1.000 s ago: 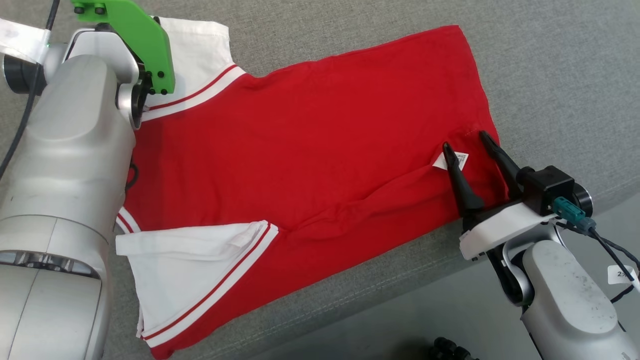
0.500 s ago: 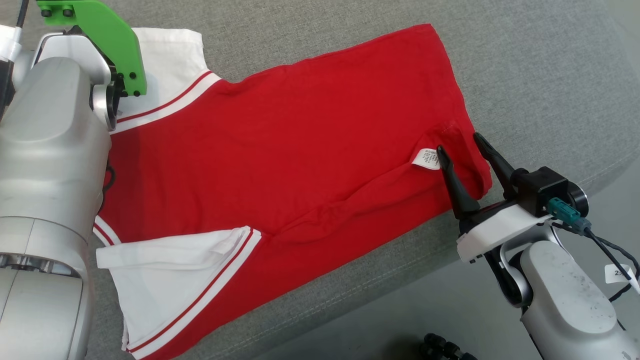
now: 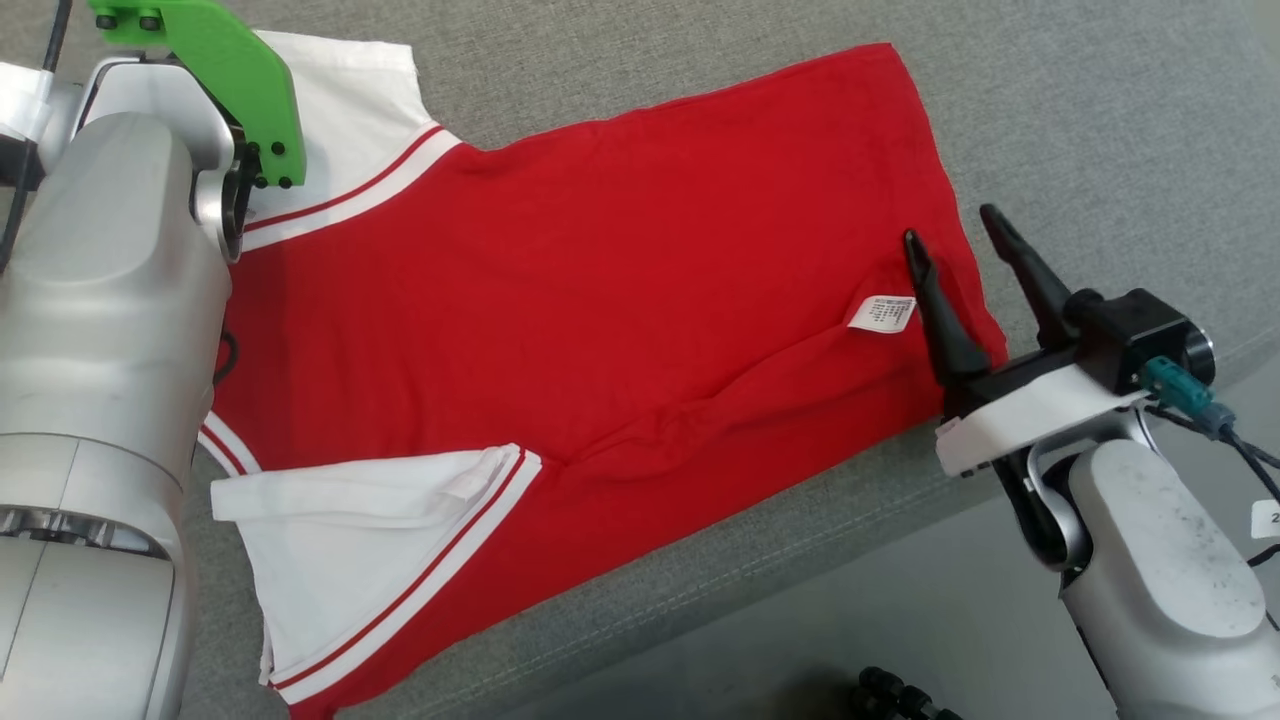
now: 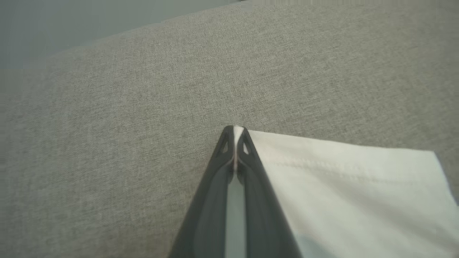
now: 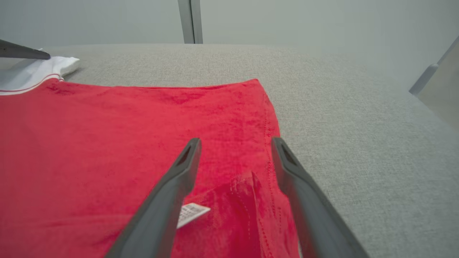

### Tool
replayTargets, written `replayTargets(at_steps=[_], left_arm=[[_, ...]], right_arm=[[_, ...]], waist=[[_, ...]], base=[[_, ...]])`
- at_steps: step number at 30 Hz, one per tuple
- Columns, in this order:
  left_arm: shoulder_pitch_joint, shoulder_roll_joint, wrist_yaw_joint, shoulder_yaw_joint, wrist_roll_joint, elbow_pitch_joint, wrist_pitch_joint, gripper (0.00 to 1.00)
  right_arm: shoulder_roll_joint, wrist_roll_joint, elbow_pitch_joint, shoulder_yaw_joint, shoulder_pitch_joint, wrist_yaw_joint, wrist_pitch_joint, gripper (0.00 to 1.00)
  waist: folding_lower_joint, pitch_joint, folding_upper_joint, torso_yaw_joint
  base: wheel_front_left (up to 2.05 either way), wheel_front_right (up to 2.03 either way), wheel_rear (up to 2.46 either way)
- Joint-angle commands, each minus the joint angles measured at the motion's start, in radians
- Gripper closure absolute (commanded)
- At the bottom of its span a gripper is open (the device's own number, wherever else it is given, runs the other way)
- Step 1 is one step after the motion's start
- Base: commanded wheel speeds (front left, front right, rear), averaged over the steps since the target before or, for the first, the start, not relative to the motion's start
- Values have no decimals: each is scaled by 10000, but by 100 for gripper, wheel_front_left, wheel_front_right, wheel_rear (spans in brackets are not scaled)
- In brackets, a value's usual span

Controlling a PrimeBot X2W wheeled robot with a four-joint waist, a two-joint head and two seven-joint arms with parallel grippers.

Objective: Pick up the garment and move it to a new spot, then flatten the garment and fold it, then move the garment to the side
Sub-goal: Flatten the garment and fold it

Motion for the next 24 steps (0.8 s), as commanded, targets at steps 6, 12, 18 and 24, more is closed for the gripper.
replayTargets(at_steps=[6,12,18,24], left_arm=[[-208,-180,-1017,178,-420,-371,-1140,100],[-211,-115,-1530,167,-640,-653,-1654,100],[-162,-46,-1706,-76,-584,-913,-1756,100],[-93,-15,-1771,-355,-551,-1295,-1637,100]], right_arm=[[-185,338,-398,-576,-924,-14,78,0],[-431,606,131,-535,-2382,-14,1608,0],[-631,1490,1434,-472,-3754,-14,4343,0],[-1158,2250,2445,-195,-4807,-14,6538,0]], waist=[[0,-104,0,669],[0,-175,0,924],[0,-194,0,1132],[0,-79,0,1349]], base=[[0,0,0],[0,0,0],[0,0,0],[0,0,0]])
